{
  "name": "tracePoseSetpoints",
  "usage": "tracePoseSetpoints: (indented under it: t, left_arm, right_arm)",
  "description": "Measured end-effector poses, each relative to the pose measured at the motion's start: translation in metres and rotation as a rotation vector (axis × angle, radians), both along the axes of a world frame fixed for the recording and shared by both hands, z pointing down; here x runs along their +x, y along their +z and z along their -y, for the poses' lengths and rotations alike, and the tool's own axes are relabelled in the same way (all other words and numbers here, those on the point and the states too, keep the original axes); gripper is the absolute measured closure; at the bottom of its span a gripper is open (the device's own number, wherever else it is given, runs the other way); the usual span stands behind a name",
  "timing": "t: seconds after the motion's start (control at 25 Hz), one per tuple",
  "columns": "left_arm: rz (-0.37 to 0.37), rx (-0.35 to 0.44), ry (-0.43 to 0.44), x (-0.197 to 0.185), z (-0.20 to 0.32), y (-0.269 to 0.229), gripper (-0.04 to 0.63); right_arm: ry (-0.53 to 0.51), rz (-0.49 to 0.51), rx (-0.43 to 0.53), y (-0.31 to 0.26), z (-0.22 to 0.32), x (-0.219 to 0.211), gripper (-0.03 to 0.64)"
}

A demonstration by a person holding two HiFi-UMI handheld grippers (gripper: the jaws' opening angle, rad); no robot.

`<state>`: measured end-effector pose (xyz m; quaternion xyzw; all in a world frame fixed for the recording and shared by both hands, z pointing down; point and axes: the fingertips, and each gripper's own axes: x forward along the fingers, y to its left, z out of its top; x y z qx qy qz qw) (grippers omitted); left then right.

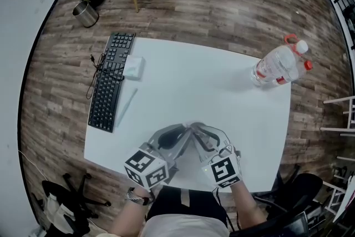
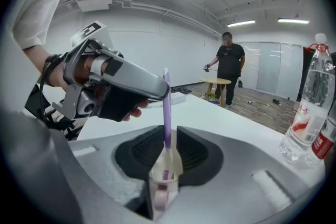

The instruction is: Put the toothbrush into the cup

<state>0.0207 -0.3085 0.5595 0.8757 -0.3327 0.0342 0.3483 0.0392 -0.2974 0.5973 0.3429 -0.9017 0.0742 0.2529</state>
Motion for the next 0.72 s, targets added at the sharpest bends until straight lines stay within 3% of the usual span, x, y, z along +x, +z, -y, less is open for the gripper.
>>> tracePoseSetpoints:
  t: [0.72]
  left_arm:
    - [-0.002,-0.058,-0.019,0.001,0.002,0.02,0.486]
  right_arm:
    - [-0.007,0.016,0.002,-0.004,-0.001,-0.003,0.535]
